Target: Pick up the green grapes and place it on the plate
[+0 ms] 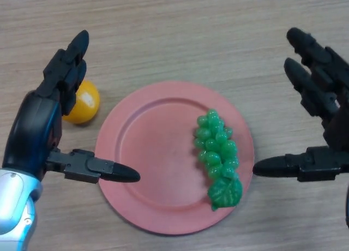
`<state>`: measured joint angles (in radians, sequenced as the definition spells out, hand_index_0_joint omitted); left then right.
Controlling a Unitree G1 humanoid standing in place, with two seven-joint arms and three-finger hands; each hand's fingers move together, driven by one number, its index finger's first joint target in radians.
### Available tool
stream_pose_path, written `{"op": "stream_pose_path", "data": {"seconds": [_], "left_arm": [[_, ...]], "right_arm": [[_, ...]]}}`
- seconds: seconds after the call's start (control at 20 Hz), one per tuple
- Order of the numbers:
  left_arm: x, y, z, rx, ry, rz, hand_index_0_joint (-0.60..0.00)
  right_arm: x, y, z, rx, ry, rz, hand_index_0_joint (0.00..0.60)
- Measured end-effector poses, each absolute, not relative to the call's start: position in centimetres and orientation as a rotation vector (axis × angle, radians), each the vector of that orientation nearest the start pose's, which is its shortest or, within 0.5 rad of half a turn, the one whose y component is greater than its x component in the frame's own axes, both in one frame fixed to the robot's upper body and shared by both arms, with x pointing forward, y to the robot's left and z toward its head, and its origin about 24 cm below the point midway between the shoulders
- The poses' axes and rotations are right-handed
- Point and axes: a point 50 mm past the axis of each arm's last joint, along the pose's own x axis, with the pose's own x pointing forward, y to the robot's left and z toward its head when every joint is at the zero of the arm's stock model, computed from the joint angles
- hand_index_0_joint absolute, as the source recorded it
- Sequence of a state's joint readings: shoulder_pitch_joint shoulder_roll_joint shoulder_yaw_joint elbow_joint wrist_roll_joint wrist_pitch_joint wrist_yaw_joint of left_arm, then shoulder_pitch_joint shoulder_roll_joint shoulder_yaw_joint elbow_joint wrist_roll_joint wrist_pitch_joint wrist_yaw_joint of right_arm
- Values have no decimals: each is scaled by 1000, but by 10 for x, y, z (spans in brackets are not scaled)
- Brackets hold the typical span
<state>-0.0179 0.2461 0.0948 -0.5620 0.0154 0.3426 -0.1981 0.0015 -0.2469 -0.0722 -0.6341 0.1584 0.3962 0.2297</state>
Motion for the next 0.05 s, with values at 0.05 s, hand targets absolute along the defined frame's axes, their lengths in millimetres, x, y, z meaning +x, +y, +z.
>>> {"op": "stream_pose_path", "data": {"seconds": [0.05], "left_arm": [[236, 183, 148, 293, -218, -135, 0]], "right_arm": [[228, -169, 153, -147, -225, 263, 0]]}}
